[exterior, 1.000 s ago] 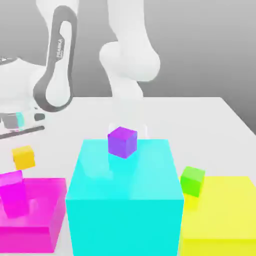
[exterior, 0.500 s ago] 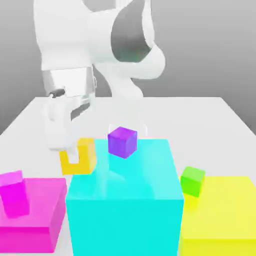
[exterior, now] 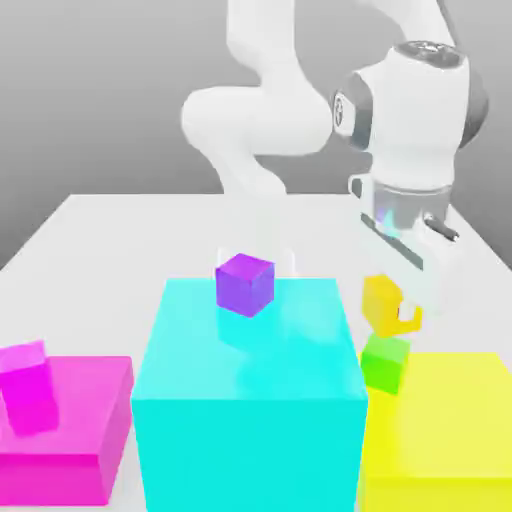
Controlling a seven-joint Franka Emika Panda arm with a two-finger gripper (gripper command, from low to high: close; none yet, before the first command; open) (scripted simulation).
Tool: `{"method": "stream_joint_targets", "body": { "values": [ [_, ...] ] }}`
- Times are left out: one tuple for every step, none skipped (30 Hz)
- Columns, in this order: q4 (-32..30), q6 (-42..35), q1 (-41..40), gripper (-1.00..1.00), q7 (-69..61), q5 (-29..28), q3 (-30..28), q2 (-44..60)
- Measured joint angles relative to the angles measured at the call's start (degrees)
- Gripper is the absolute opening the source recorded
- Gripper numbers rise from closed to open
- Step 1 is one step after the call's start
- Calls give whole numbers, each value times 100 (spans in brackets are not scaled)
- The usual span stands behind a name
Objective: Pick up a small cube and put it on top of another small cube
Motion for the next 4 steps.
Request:
{"method": "stream_joint_targets", "body": {
  "values": [
    [-28, 138, -22, 100, 41, -47, 34, 115],
    [-28, 139, -22, 100, 41, -47, 34, 115],
    [-28, 139, -22, 100, 41, -47, 34, 115],
    [-28, 139, -22, 100, 41, -47, 34, 115]
  ]
}}
